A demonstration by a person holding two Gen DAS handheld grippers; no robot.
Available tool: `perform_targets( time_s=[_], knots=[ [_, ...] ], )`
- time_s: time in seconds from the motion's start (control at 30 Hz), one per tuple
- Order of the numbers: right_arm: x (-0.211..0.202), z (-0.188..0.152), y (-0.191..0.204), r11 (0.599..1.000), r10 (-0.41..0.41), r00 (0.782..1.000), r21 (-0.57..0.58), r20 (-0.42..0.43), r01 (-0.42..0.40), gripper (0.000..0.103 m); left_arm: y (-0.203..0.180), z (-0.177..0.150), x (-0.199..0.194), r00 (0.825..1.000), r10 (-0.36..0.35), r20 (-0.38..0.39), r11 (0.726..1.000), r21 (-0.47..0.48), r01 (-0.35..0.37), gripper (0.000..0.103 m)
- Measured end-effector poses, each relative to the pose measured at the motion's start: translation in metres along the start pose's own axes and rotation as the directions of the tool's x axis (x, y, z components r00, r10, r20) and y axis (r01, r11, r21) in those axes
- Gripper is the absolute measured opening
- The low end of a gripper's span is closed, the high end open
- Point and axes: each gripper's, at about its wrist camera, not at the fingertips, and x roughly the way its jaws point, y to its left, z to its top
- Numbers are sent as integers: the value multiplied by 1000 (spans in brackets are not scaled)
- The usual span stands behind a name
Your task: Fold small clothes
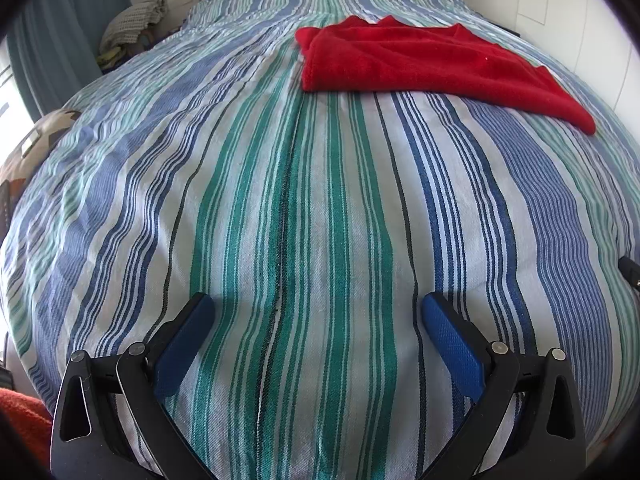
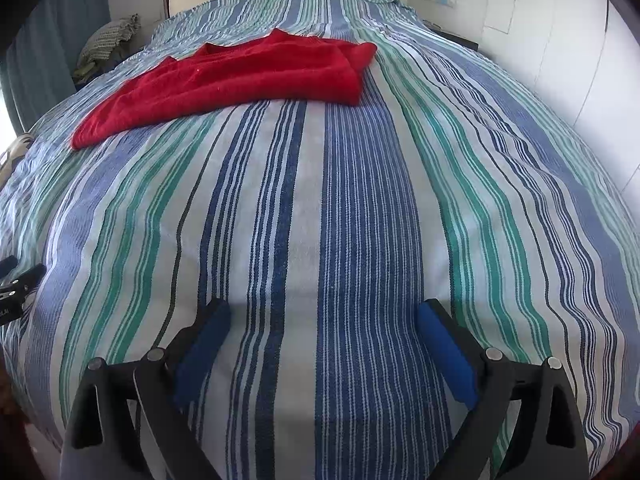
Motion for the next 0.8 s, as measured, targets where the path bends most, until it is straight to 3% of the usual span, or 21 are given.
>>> perform_targets(
  time_s=[0.8],
  knots=[
    [2,1,0,1000,-5,1000,1,-8,5,95,0,0,0,1000,1,1,1000,0,-1,102]
  ],
)
